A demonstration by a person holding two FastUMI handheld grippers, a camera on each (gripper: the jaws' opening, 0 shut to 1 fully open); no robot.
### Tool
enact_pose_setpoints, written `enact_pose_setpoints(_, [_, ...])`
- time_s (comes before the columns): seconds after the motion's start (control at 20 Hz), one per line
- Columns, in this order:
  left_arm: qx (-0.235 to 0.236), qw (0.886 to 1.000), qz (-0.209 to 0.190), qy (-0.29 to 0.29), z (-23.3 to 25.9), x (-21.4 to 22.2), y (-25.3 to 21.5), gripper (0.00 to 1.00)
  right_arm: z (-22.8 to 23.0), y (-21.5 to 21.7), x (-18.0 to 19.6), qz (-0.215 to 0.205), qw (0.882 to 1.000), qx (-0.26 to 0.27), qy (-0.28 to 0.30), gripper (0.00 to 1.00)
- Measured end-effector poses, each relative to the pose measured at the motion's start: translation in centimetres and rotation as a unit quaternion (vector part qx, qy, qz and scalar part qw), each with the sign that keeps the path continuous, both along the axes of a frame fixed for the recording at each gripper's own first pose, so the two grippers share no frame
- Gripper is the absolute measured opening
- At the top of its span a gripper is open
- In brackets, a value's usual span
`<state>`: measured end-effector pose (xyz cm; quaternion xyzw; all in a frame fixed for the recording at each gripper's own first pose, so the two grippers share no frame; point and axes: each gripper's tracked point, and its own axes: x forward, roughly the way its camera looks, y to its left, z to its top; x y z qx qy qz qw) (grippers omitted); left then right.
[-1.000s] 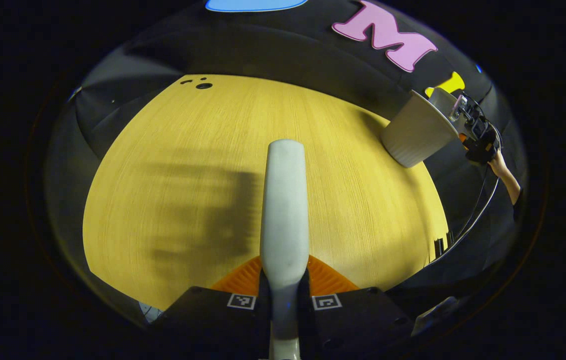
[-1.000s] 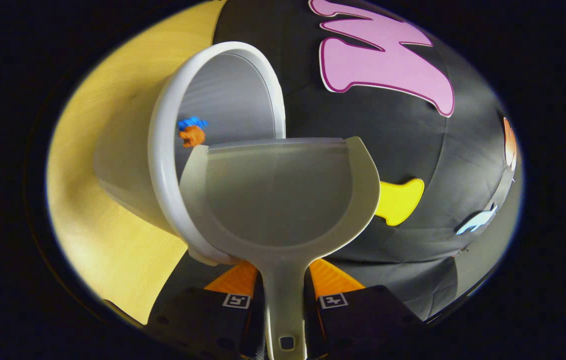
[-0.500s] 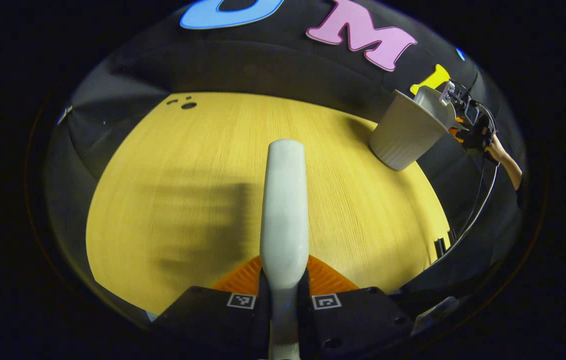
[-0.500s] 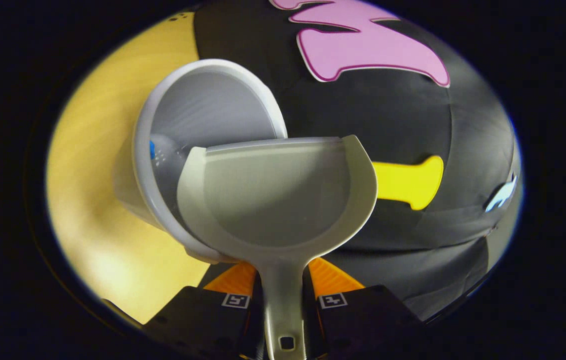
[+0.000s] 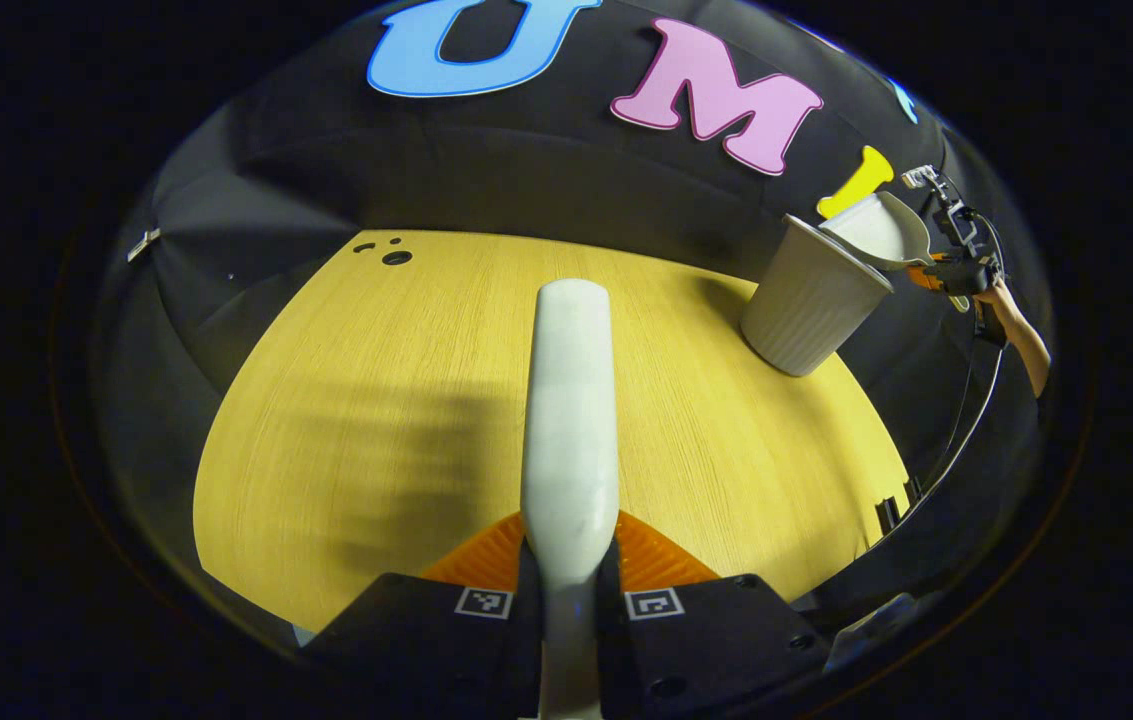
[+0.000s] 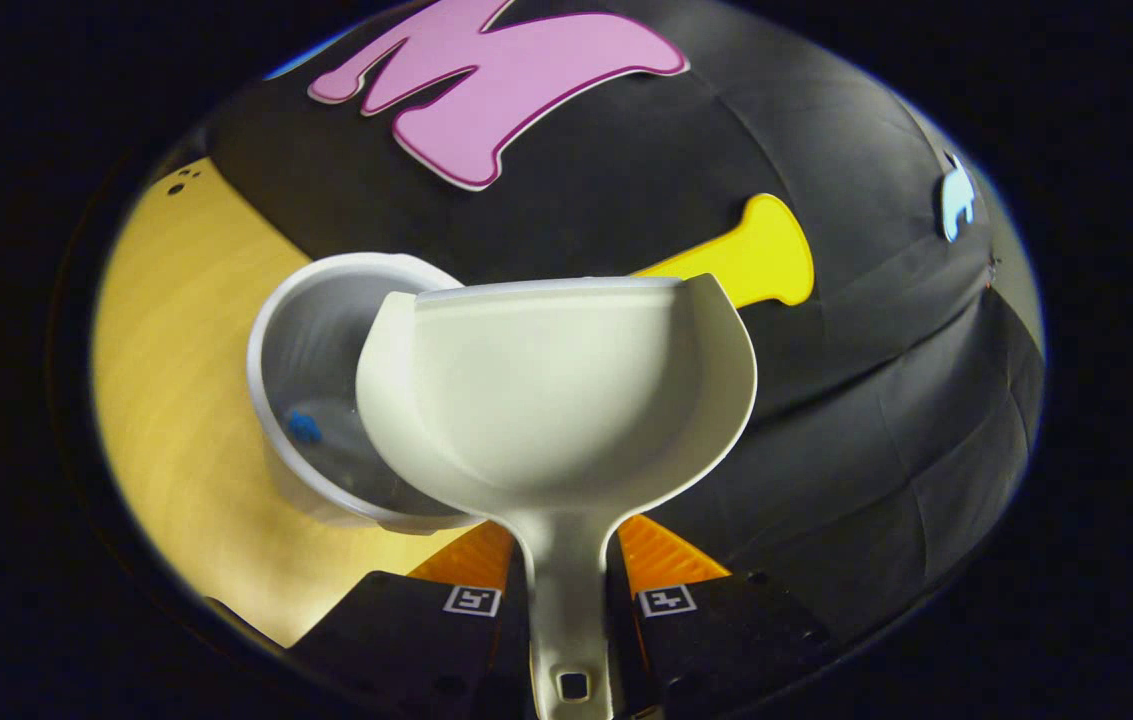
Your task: Pick up the small broom and dustpan from the desktop, sweep the trash into the dustpan with the broom, and then empty the trash into the garbage bin.
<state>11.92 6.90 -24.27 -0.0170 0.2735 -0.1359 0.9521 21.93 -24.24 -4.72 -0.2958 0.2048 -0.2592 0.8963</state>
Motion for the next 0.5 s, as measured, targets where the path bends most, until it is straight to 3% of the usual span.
enact_pose_setpoints(0.35, [0.007, 1.000, 0.007, -0.020, 0.7, -1.7, 1.1, 0.27, 4.2, 1.2, -0.5, 0.018, 0.991, 0.079, -0.108, 0.35])
enact_pose_setpoints(0.5, [0.018, 0.999, 0.001, -0.027, 0.8, -2.6, 1.8, 0.27, 5.7, 2.0, -0.7, 0.030, 0.978, 0.150, -0.139, 0.35])
